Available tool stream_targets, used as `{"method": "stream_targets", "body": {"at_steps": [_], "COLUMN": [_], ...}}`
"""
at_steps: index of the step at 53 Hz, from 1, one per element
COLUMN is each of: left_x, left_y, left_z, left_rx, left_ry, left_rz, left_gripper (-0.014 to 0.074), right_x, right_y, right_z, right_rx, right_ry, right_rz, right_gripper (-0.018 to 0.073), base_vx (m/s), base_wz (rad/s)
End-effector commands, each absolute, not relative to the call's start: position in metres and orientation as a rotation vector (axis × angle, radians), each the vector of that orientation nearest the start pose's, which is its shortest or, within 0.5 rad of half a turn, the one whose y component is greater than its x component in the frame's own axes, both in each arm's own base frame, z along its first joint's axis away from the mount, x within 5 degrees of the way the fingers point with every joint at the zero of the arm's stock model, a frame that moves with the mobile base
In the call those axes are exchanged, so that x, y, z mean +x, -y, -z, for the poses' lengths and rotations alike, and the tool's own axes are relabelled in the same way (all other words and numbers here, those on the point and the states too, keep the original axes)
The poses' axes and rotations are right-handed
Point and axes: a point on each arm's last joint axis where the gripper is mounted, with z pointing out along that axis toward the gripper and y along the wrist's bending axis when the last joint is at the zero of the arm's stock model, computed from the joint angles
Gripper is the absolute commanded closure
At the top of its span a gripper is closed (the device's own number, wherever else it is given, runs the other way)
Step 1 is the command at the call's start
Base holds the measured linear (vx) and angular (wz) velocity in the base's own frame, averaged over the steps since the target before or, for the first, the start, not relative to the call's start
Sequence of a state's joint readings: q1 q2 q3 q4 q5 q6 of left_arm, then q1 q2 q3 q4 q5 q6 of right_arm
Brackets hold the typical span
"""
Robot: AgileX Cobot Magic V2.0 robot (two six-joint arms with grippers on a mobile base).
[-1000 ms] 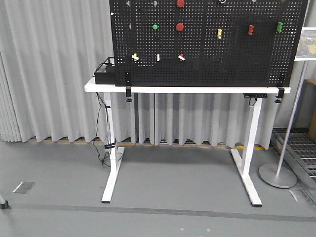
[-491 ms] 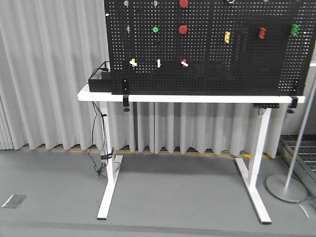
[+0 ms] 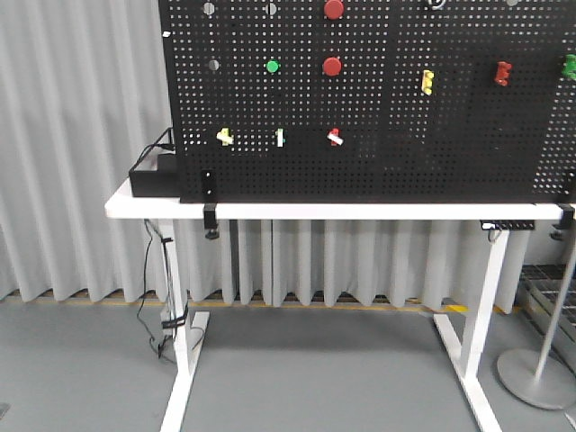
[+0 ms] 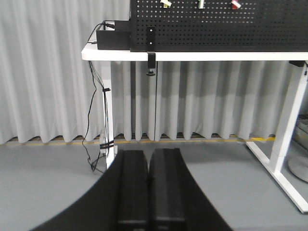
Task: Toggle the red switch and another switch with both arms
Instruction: 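Drive the base forward up to the black pegboard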
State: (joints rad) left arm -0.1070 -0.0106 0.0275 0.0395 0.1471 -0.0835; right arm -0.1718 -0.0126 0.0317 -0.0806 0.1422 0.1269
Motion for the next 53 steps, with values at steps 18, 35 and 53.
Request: {"method": "stream_targets", "body": {"at_steps": [18,35,53], "left_x": [0.056,0.056,0.056], "left_y": [0.0057,0.0057,0.0057], "left_z": [-0.1938,-0.1938,-0.1938], "left_rx": [0.042,0.042,0.042], "left_ry": [-1.563,-1.563,-1.563], "left_rz": [0.121,0.121,0.121], "left_gripper": [0.0594,0.0594,0.0594], "right_x": [0.0554,0.0554,0.0554], "right_y": [0.01,0.01,0.01], "right_z": [-0.1967,-0.1967,-0.1967], "right_rx": [0.162,0.162,0.162], "right_ry": [-1.549,-1.549,-1.549], "right_rz": [0.111,0.111,0.111], "right_gripper": [0.0566,0.0566,0.0566], "base_vx": [0.43,0.45,0.4], "base_wz": [0.06,0.07,0.0]}}
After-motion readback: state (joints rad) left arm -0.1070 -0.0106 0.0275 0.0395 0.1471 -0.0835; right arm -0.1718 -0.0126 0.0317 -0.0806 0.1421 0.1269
